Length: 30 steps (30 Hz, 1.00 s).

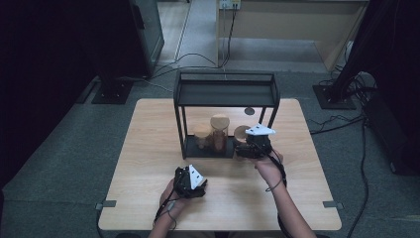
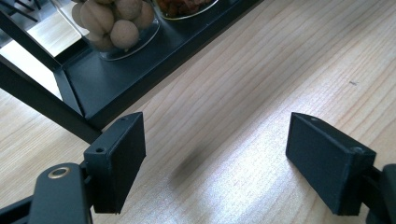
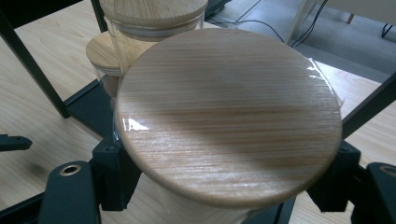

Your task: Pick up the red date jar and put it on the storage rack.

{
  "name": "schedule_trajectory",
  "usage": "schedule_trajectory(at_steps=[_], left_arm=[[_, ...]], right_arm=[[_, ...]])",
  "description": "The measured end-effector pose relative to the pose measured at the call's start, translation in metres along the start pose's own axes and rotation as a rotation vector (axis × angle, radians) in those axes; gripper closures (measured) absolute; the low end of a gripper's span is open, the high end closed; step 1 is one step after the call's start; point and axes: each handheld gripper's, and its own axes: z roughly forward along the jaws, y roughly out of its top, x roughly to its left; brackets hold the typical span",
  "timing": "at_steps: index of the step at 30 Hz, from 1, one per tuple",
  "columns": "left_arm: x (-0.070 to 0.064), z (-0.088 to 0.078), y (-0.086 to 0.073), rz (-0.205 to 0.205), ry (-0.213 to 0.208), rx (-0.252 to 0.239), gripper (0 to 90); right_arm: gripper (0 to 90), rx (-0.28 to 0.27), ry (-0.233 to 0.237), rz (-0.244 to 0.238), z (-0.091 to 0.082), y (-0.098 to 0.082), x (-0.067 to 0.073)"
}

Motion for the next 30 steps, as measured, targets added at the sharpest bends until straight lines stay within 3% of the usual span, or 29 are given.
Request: schedule_trajectory(at_steps=[7,30], left_arm=[[0.0,0.0,0.0,-0.001,-0.001,0.0,20.0],[0.0,0.0,0.0,0.002,-0.003,0.003,20.0]], right_arm=[[24.9,0.013,-0.01,0.033,0.006,0.005,0.001],[25.0,0.026,-0.056,0.037,0.03,0.014,0.009]])
